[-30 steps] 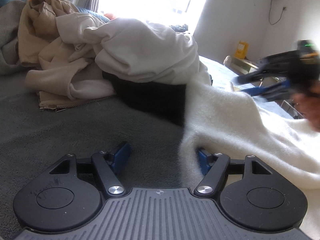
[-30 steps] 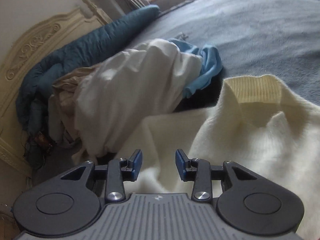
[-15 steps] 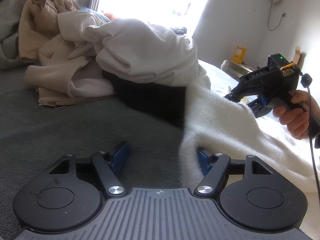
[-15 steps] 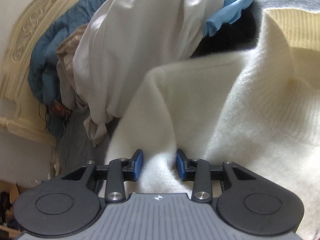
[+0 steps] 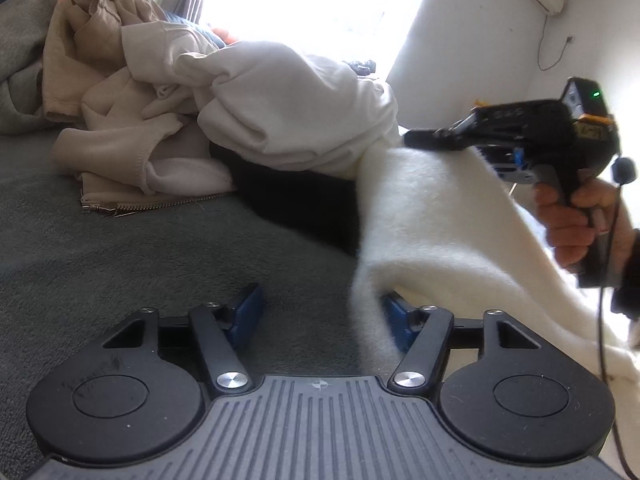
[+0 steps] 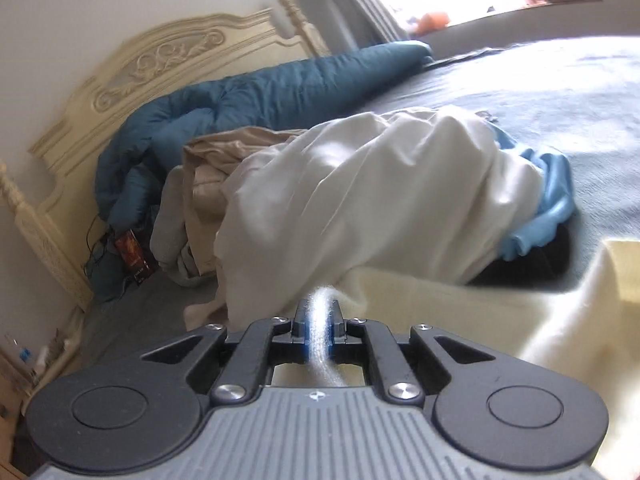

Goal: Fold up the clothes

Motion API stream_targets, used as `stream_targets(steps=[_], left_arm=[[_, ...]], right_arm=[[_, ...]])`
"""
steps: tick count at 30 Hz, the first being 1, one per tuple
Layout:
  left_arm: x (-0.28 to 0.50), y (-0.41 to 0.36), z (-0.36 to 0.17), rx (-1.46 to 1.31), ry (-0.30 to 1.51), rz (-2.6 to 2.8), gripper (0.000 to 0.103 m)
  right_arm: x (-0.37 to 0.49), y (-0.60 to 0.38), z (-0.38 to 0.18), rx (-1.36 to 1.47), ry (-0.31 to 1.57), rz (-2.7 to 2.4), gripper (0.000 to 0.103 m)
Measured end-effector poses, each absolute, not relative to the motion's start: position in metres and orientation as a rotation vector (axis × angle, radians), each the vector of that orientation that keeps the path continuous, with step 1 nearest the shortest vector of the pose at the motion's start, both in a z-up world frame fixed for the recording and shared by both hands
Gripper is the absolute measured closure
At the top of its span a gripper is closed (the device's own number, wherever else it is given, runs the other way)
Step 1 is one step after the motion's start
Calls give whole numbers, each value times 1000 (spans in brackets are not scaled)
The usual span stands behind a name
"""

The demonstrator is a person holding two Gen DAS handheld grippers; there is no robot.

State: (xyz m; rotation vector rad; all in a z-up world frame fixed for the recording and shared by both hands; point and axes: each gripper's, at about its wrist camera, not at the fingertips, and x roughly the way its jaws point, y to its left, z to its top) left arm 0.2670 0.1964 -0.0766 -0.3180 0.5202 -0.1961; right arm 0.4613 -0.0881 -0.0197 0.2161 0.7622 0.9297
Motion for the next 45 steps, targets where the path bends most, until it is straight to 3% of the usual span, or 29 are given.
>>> stream_targets(steps=[5,8,11,14,16,23,26,28,31,32,33,34,35,39,45], left_arm=[[267,197,-76,-323,523,-198,41],[266,196,-77,-318,523,-195,41],[265,195,-77,-312,519,-199,46],[265,197,-78,-320,518,-212,51],[265,198,-78,-330,519,-220,52],[265,200,-78,-347,521,-232,53],[265,200,-78,-346,522,-231,53],[264,200,-78,-345,522,-230,53],[265,200,-78,-347,523,-231,53],[265,200,-77,-348,523,-231,53],[265,200,-77,-347,523,-231,53],[265,201,-77,-348,522,-231,54],[265,201,-77,-349,522,-231,54],[265,201,-77,-351,522,-231,54],[266,204,-77,-373,523,-241,54]], right_arm=[[491,-92,-43,340,998,865,88],[499,-112,-40,480,990,863,79],[505,-108,-39,474,993,870,79],[505,-86,-37,344,1000,884,86],[504,-82,-31,298,963,895,96],[496,-119,-7,427,813,1017,103],[504,-129,-9,436,891,975,92],[509,-127,-11,416,941,927,61],[513,-113,-26,426,1003,897,59],[513,-106,-31,433,1027,900,59],[511,-101,-34,422,1032,915,71],[504,-95,-31,382,998,934,97],[496,-91,-25,343,933,954,102],[486,-89,-5,368,711,1023,103],[503,-77,-17,328,728,872,102]])
